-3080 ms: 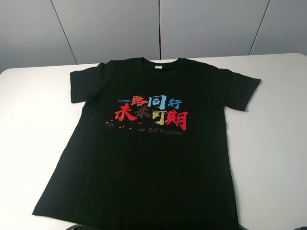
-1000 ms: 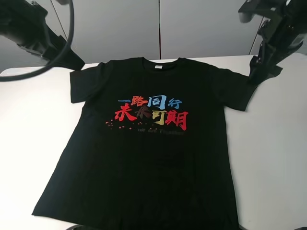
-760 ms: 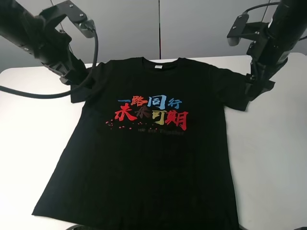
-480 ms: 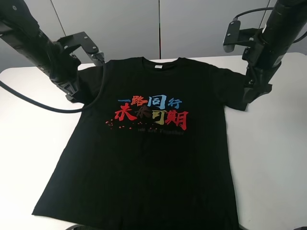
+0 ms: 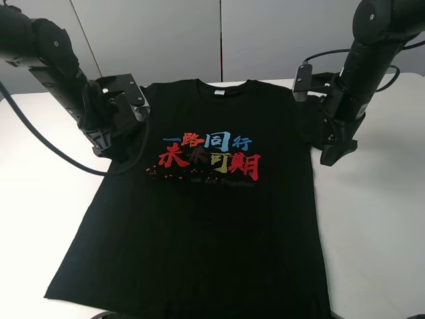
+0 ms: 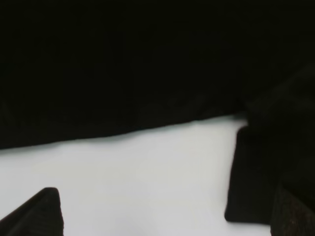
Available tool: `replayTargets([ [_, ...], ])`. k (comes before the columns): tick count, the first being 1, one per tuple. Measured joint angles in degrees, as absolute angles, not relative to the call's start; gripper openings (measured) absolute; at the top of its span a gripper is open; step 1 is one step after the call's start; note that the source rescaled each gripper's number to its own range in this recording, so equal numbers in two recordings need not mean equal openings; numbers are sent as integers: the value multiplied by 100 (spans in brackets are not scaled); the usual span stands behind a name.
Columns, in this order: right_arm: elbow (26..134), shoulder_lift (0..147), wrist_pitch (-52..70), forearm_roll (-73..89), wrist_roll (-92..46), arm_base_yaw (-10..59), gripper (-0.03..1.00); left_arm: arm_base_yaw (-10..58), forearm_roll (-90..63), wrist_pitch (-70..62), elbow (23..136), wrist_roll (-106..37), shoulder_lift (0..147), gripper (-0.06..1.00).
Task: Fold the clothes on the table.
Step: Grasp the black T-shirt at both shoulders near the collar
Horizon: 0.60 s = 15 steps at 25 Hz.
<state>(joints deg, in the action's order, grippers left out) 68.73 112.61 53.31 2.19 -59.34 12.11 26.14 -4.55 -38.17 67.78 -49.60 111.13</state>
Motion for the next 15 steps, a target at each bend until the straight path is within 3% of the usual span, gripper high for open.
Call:
replayTargets([
  [9, 6873, 11378, 5271, 231, -6064, 1436, 91, 3383, 756, -3924, 7767, -4960, 11765, 100],
  [15, 6873, 11378, 5271, 221, -6085, 1462, 91, 3438, 1088, -4173, 7791, -4950, 12151, 100],
])
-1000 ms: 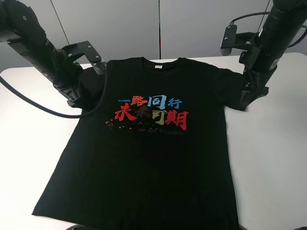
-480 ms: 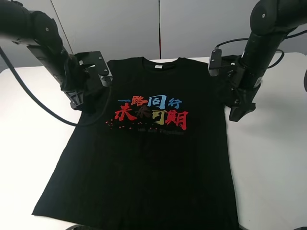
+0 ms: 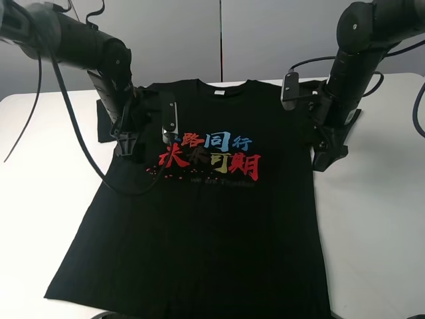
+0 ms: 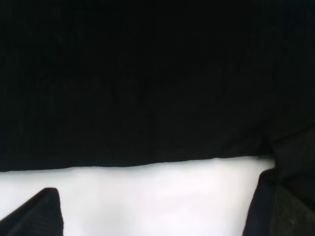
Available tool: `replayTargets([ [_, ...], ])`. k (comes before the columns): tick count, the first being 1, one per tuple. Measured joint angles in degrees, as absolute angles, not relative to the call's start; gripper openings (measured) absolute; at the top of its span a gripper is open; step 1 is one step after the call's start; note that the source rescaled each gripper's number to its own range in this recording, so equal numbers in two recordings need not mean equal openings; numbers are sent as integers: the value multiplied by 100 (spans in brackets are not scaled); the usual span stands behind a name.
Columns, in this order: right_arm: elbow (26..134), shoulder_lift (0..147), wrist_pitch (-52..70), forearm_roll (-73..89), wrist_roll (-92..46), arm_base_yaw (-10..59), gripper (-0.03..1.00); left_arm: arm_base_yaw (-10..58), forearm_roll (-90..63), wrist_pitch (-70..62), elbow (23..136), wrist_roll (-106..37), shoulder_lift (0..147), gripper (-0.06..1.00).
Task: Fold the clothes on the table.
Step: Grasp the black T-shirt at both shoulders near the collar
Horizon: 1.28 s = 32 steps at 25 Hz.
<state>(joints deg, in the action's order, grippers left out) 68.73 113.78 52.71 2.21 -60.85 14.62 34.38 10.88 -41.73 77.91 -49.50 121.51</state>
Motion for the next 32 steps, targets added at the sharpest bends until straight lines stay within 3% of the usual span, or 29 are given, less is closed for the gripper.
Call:
replayTargets([
  [5, 6873, 11378, 5214, 221, -6085, 1461, 91, 3361, 1145, -4195, 7791, -4950, 12190, 99],
  [10, 6873, 11378, 5190, 232, -6085, 1461, 91, 3133, 824, -4200, 7791, -4983, 12190, 78],
  [13, 6873, 11378, 5190, 232, -6085, 1461, 91, 2960, 401, -4312, 7791, -5302, 12190, 72],
  [23, 6873, 11378, 5176, 315, -6101, 1461, 91, 2865, -346, -4566, 7791, -6287, 12190, 93],
  [32, 6873, 11378, 5118, 441, -6101, 1461, 91, 2861, 420, -4545, 7791, -6269, 12205, 94],
])
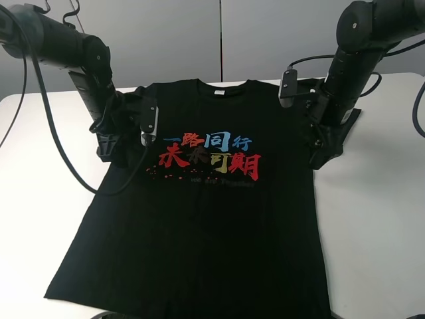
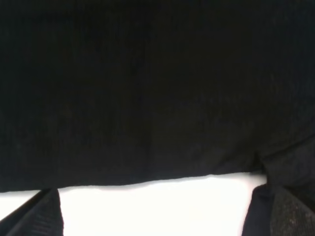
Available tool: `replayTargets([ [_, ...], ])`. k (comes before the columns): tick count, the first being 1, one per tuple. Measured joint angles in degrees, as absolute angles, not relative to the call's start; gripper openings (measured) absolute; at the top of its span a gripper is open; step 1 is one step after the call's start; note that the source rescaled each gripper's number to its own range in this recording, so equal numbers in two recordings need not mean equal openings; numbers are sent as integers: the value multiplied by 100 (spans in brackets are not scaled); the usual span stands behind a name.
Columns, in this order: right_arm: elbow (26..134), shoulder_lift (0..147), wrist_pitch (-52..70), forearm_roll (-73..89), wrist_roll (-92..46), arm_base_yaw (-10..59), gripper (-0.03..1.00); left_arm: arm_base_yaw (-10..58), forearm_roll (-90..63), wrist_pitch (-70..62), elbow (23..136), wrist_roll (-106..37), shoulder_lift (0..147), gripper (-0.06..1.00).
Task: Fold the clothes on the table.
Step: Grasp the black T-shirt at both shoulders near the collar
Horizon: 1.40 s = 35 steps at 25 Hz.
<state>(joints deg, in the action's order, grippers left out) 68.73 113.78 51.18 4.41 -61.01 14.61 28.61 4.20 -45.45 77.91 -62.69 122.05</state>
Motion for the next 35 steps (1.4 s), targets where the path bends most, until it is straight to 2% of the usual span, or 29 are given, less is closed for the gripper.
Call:
replayTargets([
  [35, 6863, 11835, 5121, 1006, -6265, 1461, 91, 2861, 536, -4629, 7873, -6163, 12481, 94],
])
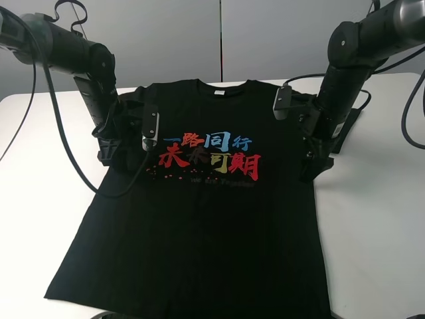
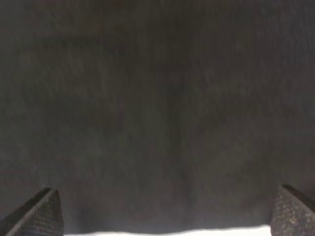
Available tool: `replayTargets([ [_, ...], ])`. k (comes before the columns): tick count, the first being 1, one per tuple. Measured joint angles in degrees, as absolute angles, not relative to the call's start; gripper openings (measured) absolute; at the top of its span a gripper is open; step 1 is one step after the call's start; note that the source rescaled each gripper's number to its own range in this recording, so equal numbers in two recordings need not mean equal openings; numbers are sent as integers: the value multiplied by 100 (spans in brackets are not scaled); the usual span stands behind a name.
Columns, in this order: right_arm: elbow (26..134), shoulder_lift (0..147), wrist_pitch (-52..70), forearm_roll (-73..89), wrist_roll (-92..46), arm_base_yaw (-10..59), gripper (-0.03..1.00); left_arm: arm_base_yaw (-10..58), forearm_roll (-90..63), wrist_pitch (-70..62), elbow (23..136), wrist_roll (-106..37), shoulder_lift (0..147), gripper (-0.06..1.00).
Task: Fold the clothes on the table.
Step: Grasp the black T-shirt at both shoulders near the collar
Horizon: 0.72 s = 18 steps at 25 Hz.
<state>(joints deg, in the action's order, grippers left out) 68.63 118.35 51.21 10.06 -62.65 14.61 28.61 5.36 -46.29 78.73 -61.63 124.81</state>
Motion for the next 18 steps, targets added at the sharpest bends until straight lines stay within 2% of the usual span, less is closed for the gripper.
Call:
replayTargets([
  [18, 6809, 12106, 4743, 1298, -6405, 1461, 90, 2861, 536, -4616, 7886, -6152, 12505, 94],
])
